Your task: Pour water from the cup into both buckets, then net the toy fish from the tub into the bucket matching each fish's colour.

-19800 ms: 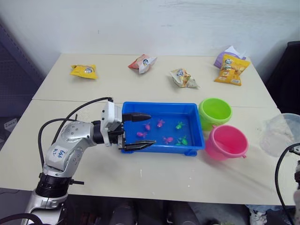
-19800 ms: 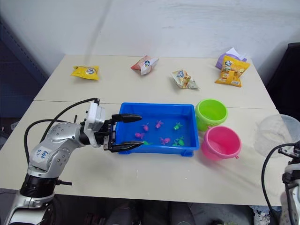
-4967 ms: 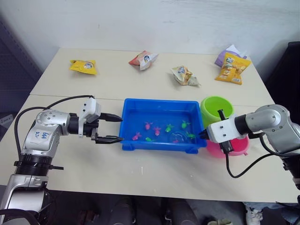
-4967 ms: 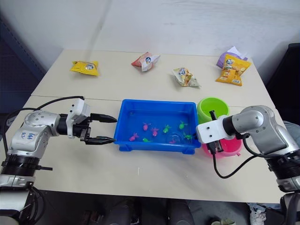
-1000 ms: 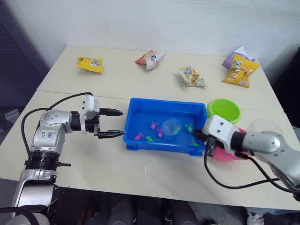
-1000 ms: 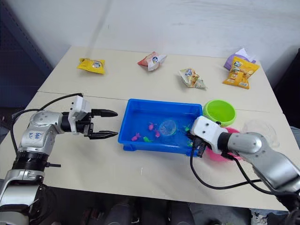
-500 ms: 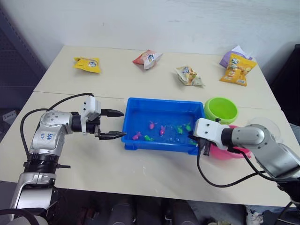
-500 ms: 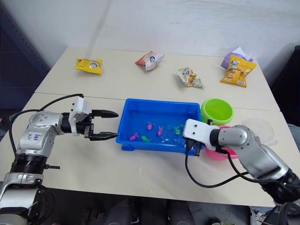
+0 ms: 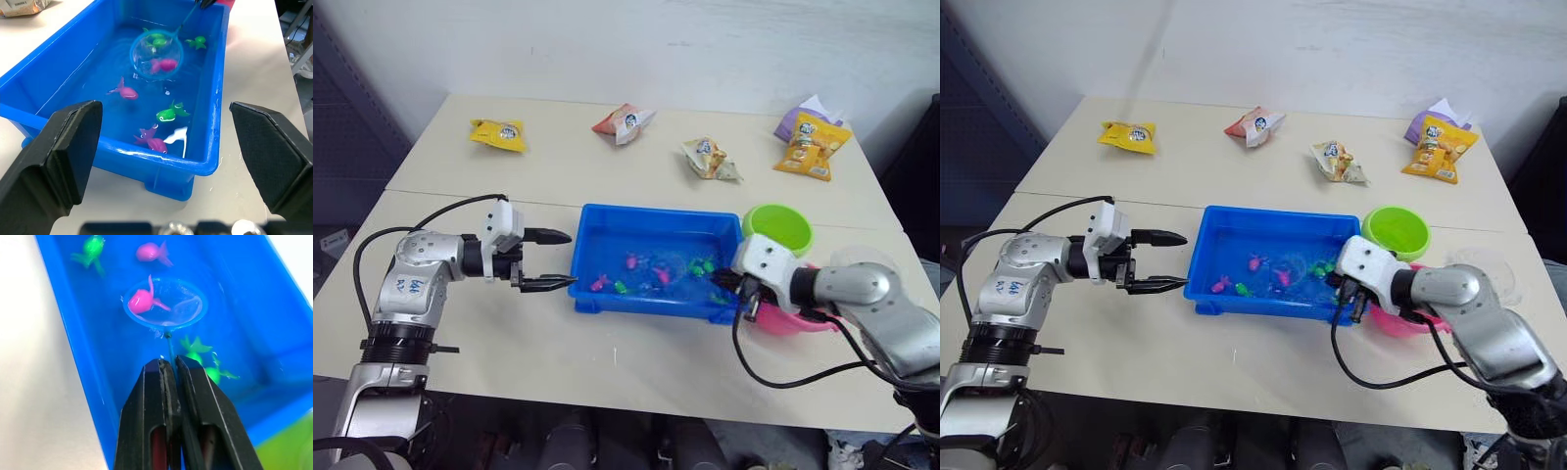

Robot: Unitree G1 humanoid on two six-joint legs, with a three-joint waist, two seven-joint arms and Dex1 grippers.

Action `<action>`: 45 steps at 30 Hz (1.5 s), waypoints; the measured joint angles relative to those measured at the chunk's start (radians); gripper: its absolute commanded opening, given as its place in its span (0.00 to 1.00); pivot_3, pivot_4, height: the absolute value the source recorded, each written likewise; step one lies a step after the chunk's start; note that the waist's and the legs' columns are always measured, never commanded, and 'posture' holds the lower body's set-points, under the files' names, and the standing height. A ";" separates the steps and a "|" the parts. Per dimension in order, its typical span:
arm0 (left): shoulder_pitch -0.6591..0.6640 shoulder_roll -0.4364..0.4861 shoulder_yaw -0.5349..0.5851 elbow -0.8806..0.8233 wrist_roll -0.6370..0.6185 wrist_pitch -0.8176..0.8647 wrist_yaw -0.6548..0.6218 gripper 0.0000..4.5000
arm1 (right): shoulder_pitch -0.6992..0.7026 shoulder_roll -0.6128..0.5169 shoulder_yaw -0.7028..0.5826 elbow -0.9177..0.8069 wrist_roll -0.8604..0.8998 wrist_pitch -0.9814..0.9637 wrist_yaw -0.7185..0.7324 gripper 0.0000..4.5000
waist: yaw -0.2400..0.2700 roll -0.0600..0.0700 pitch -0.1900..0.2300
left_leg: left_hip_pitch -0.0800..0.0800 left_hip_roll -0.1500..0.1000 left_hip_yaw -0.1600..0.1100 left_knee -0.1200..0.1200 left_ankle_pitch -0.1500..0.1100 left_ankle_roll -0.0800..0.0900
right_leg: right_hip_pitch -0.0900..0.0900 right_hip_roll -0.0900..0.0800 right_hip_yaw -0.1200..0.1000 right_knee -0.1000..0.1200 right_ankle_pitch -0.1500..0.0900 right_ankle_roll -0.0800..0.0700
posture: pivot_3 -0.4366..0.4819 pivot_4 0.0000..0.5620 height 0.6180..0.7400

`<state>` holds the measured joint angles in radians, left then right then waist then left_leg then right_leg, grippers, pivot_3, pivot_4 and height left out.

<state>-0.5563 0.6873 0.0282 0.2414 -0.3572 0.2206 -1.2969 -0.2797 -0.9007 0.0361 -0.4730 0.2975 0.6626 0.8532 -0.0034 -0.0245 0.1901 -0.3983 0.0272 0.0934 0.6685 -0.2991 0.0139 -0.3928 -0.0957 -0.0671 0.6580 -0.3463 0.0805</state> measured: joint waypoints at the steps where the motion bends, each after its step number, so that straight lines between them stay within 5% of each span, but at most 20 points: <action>1: 0.000 0.000 0.000 -0.001 0.000 0.000 0.000 1.00 | 0.017 -0.002 -0.027 -0.009 0.019 -0.001 0.011 0.00 | 0.000 0.000 0.000 | 0.000 0.000 0.000 0.000 0.000 0.000 | 0.000 0.000 0.000 0.000 0.000 0.000 | 0.48 0.27 0.98; 12: -0.129 -0.061 -0.037 -0.001 -0.031 0.044 -0.035 1.00 | 0.350 0.000 -0.441 -0.072 0.137 -0.152 0.140 0.00 | 0.017 0.000 0.000 | 0.000 -0.001 0.000 0.000 0.000 0.000 | 0.002 0.000 -0.001 -0.001 0.001 0.001 | 0.48 0.27 0.98; 21: -0.223 -0.134 -0.062 0.045 -0.050 0.069 -0.094 1.00 | 0.651 0.154 -0.825 -0.100 0.188 -0.320 0.197 0.00 | 0.015 0.000 0.000 | 0.008 -0.001 0.003 -0.001 0.001 0.000 | 0.007 0.002 0.003 -0.003 0.001 0.001 | 0.48 0.27 0.98; 26: -0.224 -0.172 -0.087 0.050 -0.050 0.067 -0.114 1.00 | 0.735 0.206 -0.878 -0.024 0.132 -0.476 0.206 0.00 | 0.004 0.000 0.000 | 0.013 -0.001 0.002 -0.002 0.000 0.000 | 0.013 0.002 0.003 -0.005 0.001 0.001 | 0.48 0.27 0.98; 36: -0.209 -0.235 -0.110 0.037 -0.050 0.072 -0.106 1.00 | 0.726 0.244 -0.868 0.291 -0.201 -1.114 0.072 0.00 | 0.000 0.000 0.000 | 0.015 -0.001 0.002 -0.003 0.001 -0.001 | 0.013 0.002 0.003 -0.005 0.000 0.001 | 0.48 0.27 0.98; 45: -0.179 -0.235 -0.110 0.036 -0.050 0.071 -0.094 1.00 | 0.682 0.143 -0.915 0.505 -0.792 -1.672 -0.343 0.00 | 0.000 0.001 -0.001 | 0.016 -0.001 0.003 -0.003 0.001 -0.003 | 0.014 0.002 0.005 -0.005 0.000 0.000 | 0.48 0.27 0.98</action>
<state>-0.7349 0.4524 -0.0823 0.2777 -0.4070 0.2911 -1.3905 0.4027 -0.7575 -0.8784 0.0316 -0.4950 -1.0094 0.5104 -0.0034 -0.0238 0.1896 -0.3818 0.0261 0.0959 0.6654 -0.2977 0.0107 -0.3790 -0.0940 -0.0625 0.6530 -0.3463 0.0809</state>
